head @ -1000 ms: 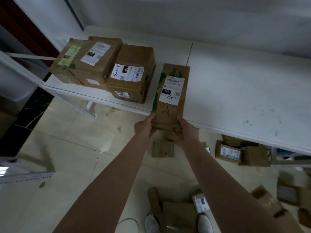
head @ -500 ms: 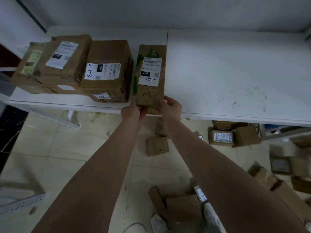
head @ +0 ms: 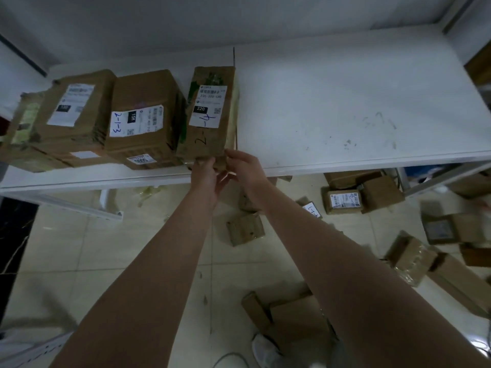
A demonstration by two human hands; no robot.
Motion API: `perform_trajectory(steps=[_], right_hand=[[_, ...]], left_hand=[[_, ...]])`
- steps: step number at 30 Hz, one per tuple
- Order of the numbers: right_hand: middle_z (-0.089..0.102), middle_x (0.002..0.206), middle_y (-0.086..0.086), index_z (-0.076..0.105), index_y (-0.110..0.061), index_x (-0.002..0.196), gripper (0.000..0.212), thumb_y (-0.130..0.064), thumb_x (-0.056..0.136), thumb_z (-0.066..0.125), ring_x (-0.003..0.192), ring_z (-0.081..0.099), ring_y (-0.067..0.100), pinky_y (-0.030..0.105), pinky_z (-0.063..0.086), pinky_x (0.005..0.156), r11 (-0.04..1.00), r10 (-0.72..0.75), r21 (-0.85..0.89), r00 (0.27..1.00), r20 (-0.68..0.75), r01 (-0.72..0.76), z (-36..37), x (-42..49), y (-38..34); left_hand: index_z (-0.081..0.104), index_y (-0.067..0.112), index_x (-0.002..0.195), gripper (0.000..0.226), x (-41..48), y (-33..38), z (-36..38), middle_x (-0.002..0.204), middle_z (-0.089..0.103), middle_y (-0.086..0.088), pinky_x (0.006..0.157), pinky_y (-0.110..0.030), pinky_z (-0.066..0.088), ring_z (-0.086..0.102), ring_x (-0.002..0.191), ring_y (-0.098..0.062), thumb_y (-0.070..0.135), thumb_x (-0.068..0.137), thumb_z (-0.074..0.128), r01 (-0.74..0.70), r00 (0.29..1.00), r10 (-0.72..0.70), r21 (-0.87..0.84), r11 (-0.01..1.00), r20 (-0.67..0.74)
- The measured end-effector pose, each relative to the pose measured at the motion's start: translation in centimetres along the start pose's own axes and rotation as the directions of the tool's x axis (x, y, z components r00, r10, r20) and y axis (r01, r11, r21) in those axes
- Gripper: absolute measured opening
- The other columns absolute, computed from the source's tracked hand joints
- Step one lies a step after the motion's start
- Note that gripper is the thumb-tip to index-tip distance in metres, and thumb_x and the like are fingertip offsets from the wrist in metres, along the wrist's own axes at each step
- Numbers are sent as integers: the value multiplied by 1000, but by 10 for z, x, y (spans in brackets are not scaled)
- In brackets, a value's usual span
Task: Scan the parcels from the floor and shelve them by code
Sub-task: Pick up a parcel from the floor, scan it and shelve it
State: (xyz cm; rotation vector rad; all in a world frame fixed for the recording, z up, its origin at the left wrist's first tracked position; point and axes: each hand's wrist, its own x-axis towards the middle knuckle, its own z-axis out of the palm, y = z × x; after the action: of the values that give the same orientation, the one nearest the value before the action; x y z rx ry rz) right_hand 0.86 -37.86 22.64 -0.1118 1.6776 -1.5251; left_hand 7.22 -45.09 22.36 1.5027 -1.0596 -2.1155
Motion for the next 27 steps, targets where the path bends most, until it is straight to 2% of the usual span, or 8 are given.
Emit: perform_trajectory(steps=[3, 6, 11, 14, 16, 20, 24, 27], right_hand=[[67, 121, 15, 63, -4, 129, 36, -1, 94, 52, 114, 63, 32, 50, 50, 103, 1000, 27, -9, 999, -37, -27, -21, -9, 6], [65, 106, 13, 63, -1, 127, 34, 4, 96, 49, 100, 65, 31, 42, 53, 94, 993, 73, 98, 988, -136, -60, -61, -29, 33], [67, 90, 8, 70, -19, 92, 25, 1, 90, 56, 90, 63, 26, 35, 52, 76, 972, 191, 194, 933, -305, -135, -157, -65, 108], [68, 95, 9, 72, -12, 108, 25, -3, 91, 56, 87, 64, 23, 32, 52, 69, 952, 275, 250, 854, -442, -177, -219, -85, 153], [69, 99, 9, 68, -10, 118, 29, -6, 91, 58, 88, 66, 24, 34, 54, 72, 937, 324, 288, 794, -514, -195, -256, -98, 178], [67, 110, 13, 67, -12, 117, 29, -7, 90, 60, 89, 63, 24, 31, 51, 69, 912, 380, 366, 712, -590, -184, -323, -131, 211], [69, 108, 6, 70, -16, 117, 34, -14, 83, 67, 98, 64, 23, 39, 55, 92, 910, 410, 344, 633, -656, -233, -370, -147, 235], [67, 117, 2, 65, -16, 127, 45, -21, 83, 73, 109, 60, 23, 37, 47, 102, 906, 398, 206, 582, -709, -368, -404, -160, 249]], left_hand=[[57, 7, 118, 19, -15, -11, 11, 106, 63, -12, 82, -39, 60, 66, 89, -25, 16, 102, 54, 46, 999, -47, 66, 997, 3], [57, 8, 107, 12, -24, -34, 25, 96, 59, -12, 73, -38, 57, 63, 75, -23, 19, 103, 53, 90, 996, -90, 172, 981, -10], [50, 12, 141, 44, -40, -88, 49, 130, 58, -11, 82, -38, 54, 63, 106, -28, 29, 102, 57, 162, 982, -186, 372, 914, 29], [47, 11, 143, 46, -53, -123, 67, 123, 54, -10, 78, -36, 54, 61, 94, -23, 30, 102, 56, 191, 972, -232, 458, 868, 34], [49, 13, 141, 46, -63, -147, 83, 126, 55, -11, 71, -34, 54, 61, 99, -25, 32, 100, 59, 212, 963, -269, 523, 825, 35], [54, 15, 112, 21, -87, -197, 121, 116, 56, -11, 67, -35, 50, 58, 99, -26, 30, 99, 61, 210, 952, -304, 638, 741, 40], [63, 13, 116, 27, -104, -244, 156, 111, 64, -7, 58, -30, 48, 60, 81, -17, 33, 97, 61, 177, 934, -342, 701, 691, 101], [62, 18, 95, 14, -120, -279, 188, 85, 61, -3, 62, -29, 51, 58, 71, -14, 31, 98, 61, 193, 919, -381, 725, 661, 102]])
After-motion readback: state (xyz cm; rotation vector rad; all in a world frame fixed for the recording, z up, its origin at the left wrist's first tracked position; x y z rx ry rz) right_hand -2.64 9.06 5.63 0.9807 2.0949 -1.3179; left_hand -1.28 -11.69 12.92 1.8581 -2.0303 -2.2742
